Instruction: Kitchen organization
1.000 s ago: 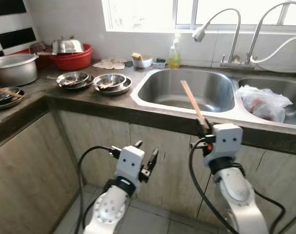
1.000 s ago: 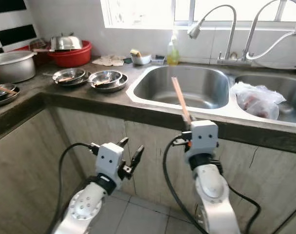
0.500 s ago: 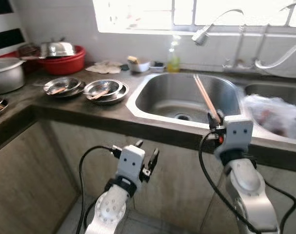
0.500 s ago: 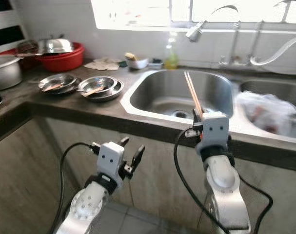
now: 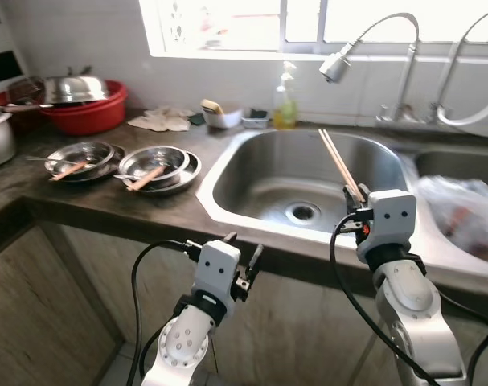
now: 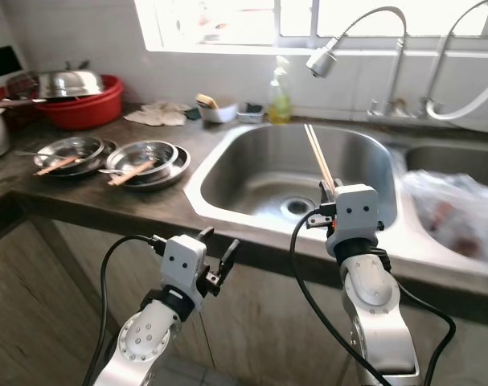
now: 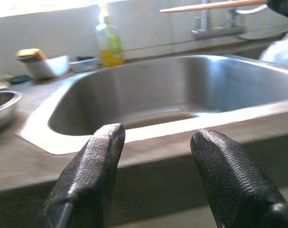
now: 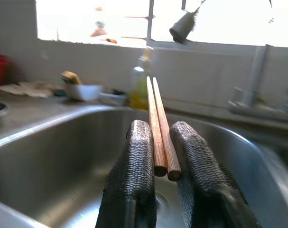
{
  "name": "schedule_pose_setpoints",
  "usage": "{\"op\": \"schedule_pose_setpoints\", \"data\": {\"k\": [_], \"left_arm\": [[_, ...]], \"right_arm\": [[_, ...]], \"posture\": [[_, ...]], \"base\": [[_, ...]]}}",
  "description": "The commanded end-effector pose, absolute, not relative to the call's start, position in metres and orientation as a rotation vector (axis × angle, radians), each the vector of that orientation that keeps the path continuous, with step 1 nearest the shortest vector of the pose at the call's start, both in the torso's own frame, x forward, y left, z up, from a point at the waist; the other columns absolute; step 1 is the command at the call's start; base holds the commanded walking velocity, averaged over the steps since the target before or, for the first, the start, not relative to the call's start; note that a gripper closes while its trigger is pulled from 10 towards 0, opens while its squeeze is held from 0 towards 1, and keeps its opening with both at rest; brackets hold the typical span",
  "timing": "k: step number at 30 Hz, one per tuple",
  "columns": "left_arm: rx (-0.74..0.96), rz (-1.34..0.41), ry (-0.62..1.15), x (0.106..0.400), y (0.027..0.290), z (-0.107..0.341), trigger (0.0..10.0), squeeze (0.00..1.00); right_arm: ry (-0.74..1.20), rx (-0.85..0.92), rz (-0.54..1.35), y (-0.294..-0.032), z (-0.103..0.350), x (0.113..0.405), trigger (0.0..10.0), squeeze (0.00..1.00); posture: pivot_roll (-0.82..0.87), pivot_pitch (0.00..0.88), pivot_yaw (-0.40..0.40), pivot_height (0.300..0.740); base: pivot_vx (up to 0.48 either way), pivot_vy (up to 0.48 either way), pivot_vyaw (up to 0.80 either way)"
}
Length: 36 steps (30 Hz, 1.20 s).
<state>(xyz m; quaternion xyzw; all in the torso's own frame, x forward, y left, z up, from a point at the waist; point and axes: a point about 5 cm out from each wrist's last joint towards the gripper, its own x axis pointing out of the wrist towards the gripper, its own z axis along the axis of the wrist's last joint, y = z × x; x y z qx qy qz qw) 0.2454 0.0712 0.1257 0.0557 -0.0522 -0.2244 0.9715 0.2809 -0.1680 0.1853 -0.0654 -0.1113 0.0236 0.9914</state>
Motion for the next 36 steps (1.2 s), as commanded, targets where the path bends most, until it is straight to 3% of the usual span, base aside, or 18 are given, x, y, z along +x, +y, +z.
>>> {"op": "schedule_pose_setpoints", "data": {"k": [1,9,17,29,36], "left_arm": [[0.123,-0.428,-0.105,0.248,0.077,0.126,10.0,0.0],[0.121,-0.442,-0.104,0.248,0.075,0.126,10.0,0.0],[0.117,-0.451,-0.099,0.245,0.073,0.125,10.0,0.0],[0.111,-0.456,-0.111,0.241,0.07,0.128,10.0,0.0],[0.106,-0.447,-0.098,0.235,0.07,0.127,10.0,0.0]], "right_arm": [[-0.202,-0.137,0.068,-0.165,0.185,0.286,10.0,0.0],[-0.151,-0.191,0.048,-0.173,0.186,0.301,10.0,0.0],[0.008,-0.244,0.15,-0.163,0.175,0.331,10.0,0.0],[0.084,-0.287,0.195,-0.167,0.173,0.354,10.0,0.0],[0.237,-0.31,0.305,-0.152,0.159,0.374,10.0,0.0]], "posture": [[0.0,0.0,-0.005,0.74],[0.0,0.0,-0.005,0.74],[0.01,0.0,-0.018,0.74],[0.03,0.0,-0.033,0.74],[0.04,0.0,-0.043,0.74]], "base": [[0.405,0.0,0.0],[0.369,0.0,0.0],[0.0,0.0,0.0],[0.0,0.0,0.0],[0.0,0.0,0.0]]}}
